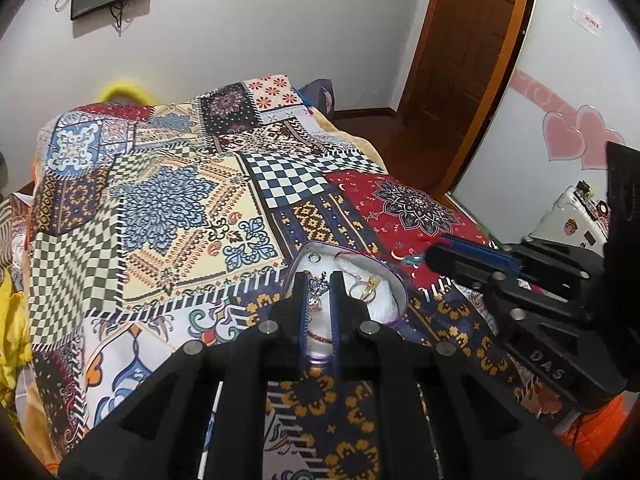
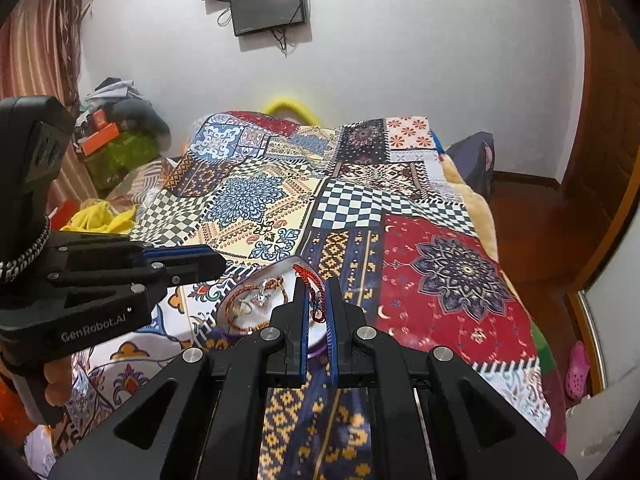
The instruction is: Organize jewelry
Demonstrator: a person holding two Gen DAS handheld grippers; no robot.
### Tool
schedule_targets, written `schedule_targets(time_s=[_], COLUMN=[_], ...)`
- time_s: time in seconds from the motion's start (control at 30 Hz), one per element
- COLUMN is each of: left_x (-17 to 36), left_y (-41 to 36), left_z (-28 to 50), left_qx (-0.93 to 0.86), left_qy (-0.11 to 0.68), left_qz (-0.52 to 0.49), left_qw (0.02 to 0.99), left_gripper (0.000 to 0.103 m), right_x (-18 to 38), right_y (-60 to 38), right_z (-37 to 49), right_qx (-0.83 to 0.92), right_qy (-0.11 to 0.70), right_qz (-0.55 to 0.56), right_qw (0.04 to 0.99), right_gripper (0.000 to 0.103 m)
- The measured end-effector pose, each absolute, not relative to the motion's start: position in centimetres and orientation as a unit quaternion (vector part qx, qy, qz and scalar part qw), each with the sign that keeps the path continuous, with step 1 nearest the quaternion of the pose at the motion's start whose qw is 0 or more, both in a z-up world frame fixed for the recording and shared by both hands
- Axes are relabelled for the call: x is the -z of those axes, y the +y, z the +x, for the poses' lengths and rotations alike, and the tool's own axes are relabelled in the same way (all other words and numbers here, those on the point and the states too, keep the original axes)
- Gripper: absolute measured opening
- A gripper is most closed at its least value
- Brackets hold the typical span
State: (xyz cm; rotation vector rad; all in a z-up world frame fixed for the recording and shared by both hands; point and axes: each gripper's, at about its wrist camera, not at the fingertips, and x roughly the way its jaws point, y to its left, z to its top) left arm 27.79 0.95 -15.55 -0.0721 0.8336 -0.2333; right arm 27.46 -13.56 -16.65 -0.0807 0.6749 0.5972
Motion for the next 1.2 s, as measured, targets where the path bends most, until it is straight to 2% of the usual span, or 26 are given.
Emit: schedule_targets(time_s=[0.4,0.93,1.0,1.07,1.2], left_x=[18.7,17.5,16.9,16.0,13.8], left_y=[0.4,0.3,0.3,0.3,0.4], left_z=[29.2,27.9,27.5,26.6,24.7], left_qx=[0.132,0.118,0.116,0.111,0.1], left_qy=[0.442,0.43,0.425,0.415,0.389], left_qz=[-0.033,-0.013,-0.011,-0.009,-0.002], left_qw=[0.887,0.895,0.898,0.903,0.916], left_gripper=[0.008,0.01,0.012,0.018,0.027], right_x=[19.0,19.0,18.4,17.5,15.2], right_y=[-11.7,-11.5,-11.8,-12.3,-13.4], right_z=[30.2,30.1,29.7,29.0,27.4], right_qx=[-0.311,-0.32,-0.318,-0.315,-0.312], right_qy=[0.374,0.404,0.399,0.388,0.362], right_qz=[-0.04,-0.057,-0.057,-0.056,-0.048], right_qw=[0.873,0.855,0.858,0.864,0.877], right_gripper=[0.007,0.009,0.013,0.018,0.019])
